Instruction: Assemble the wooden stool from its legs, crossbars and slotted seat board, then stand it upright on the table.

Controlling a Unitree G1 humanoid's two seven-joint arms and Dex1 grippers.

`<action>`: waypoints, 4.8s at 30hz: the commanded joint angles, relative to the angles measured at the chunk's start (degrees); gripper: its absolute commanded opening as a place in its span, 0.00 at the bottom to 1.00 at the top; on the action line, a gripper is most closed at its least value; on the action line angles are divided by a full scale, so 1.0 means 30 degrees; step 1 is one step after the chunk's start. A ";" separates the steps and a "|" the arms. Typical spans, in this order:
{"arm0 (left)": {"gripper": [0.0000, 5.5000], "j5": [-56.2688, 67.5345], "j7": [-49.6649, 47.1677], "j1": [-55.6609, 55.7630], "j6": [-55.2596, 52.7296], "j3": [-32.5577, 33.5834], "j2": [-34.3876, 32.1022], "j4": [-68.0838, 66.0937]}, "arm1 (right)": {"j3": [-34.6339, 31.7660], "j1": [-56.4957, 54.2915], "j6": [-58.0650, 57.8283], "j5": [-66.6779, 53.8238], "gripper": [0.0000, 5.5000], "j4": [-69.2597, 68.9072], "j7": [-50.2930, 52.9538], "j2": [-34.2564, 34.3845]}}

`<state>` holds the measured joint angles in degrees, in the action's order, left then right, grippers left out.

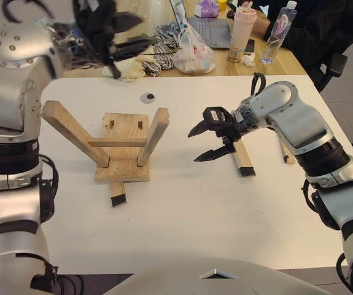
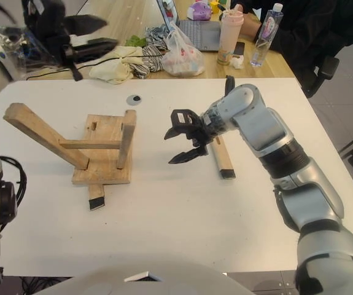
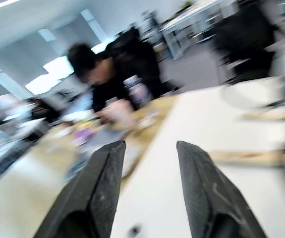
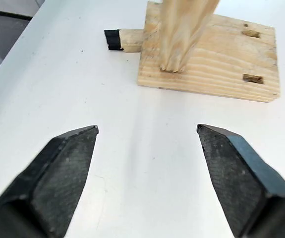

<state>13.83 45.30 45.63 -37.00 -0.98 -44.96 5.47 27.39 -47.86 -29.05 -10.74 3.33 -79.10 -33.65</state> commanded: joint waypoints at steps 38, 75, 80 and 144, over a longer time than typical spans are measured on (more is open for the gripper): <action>0.00 0.0245 -0.5366 -0.5866 -0.0975 -0.0498 0.6645 -0.3691 | -0.3248 0.7342 -0.5333 -0.1666 0.03 -0.6164 1.4151 0.8278; 0.00 0.1699 0.3549 -1.8121 -0.2112 -0.1206 -0.3401 0.7314 | 0.0050 1.0430 -0.3827 0.1218 0.03 -0.5676 1.0194 0.0090; 0.00 -0.0947 0.1441 -1.5230 -0.0549 -0.4675 -0.0365 0.4168 | 0.0442 1.0220 -0.3580 0.1497 0.03 -0.5341 0.9845 0.0465; 0.15 0.9709 -0.6533 -0.9367 0.1092 0.5406 1.1755 0.4633 | -1.3947 0.6718 0.8081 -0.1720 0.24 0.6265 1.5403 0.0907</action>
<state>38.70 23.53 18.08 -32.32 15.28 -9.57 16.87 -14.20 -23.15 -6.55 -13.43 28.38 -31.87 -32.21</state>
